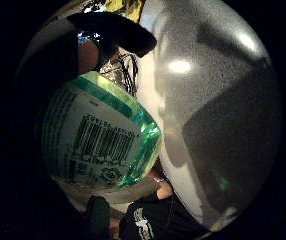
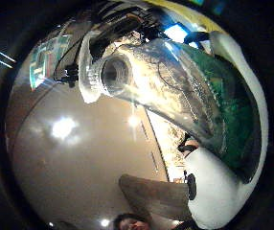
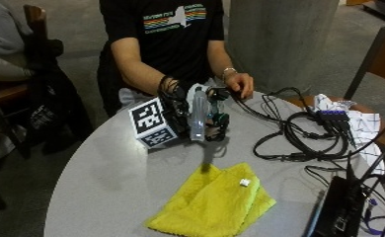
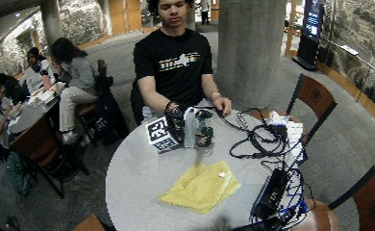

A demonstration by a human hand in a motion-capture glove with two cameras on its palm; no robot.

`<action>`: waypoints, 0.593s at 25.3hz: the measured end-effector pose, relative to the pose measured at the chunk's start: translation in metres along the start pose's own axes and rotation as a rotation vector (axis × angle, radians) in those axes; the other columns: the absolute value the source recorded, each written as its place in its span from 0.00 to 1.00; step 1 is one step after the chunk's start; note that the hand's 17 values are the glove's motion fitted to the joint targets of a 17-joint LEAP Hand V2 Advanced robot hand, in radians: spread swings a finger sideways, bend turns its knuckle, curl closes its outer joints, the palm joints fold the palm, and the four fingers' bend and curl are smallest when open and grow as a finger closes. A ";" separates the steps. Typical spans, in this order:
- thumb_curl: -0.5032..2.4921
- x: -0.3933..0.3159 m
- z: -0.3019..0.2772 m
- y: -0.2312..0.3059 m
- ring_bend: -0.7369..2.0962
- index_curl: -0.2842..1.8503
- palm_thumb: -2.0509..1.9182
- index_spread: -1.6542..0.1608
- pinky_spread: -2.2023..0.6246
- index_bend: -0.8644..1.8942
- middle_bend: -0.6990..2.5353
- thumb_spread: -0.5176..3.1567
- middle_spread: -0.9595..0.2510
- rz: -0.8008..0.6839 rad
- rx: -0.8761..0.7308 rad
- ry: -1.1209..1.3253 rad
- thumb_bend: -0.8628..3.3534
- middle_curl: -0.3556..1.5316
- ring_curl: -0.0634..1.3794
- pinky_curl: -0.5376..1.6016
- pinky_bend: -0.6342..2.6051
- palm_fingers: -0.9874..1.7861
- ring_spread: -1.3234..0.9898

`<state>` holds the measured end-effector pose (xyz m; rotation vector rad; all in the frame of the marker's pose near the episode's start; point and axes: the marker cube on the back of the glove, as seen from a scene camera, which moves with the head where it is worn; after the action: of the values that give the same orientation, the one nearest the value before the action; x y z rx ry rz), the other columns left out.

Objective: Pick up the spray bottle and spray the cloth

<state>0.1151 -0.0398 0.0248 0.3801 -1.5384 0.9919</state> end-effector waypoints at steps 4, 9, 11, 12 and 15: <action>0.40 0.002 0.000 0.000 0.44 0.37 0.78 0.81 0.88 0.37 0.33 0.27 0.71 0.052 0.002 -0.010 0.20 0.49 0.39 0.38 0.25 0.72 0.54; 0.40 0.002 0.000 0.001 0.44 0.37 0.78 0.81 0.88 0.37 0.33 0.27 0.71 0.083 -0.009 -0.027 0.20 0.49 0.39 0.38 0.25 0.71 0.54; 0.40 0.003 -0.001 0.000 0.44 0.37 0.78 0.81 0.88 0.37 0.33 0.28 0.71 0.096 -0.015 -0.040 0.20 0.50 0.39 0.38 0.25 0.71 0.54; 0.40 0.003 -0.001 0.000 0.44 0.37 0.78 0.81 0.88 0.37 0.33 0.28 0.71 0.104 -0.017 -0.046 0.20 0.50 0.40 0.38 0.25 0.71 0.54; 0.40 0.004 0.000 -0.001 0.44 0.37 0.78 0.81 0.88 0.37 0.33 0.28 0.71 0.115 -0.021 -0.054 0.20 0.50 0.40 0.38 0.25 0.71 0.54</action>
<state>0.1150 -0.0387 0.0289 0.3086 -1.6328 1.0613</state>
